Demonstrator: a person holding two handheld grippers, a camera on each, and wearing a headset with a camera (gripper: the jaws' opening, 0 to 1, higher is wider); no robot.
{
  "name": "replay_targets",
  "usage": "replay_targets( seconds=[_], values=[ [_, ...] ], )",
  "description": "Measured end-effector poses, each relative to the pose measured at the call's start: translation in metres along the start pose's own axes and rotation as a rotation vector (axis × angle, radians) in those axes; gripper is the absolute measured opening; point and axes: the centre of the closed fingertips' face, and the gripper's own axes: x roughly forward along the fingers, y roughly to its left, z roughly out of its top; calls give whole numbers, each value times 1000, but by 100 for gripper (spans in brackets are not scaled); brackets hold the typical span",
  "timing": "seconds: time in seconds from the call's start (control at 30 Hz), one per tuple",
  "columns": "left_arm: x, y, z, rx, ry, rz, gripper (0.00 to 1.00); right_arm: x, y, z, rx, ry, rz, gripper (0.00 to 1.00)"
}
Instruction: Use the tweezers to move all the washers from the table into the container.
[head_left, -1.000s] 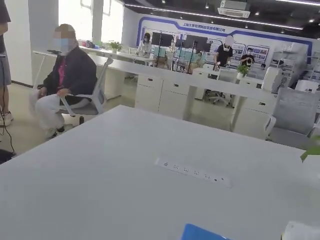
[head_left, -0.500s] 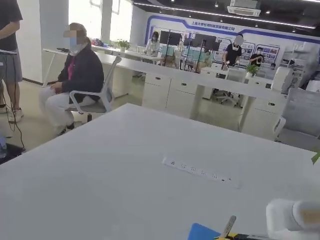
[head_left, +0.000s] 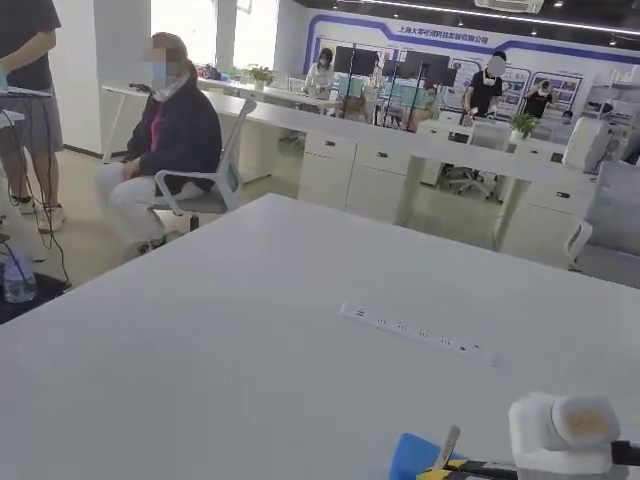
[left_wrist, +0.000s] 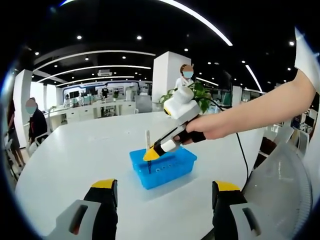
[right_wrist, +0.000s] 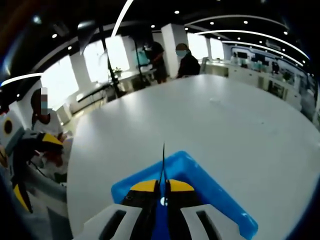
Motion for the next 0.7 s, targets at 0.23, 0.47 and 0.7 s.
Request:
replay_targets(
  seconds=[0.23,0.47,0.7],
  values=[
    [1,-1,1,9,0,1,79,4,-12,-2,5,2,0,4],
    [0,1,2,-4,-4,13,78,-5,-11,5,-3,-24,-10,5],
    [-3,-5,7,-7,-17,-29,66,-41,10,25,-55,-93,30,4]
  ],
)
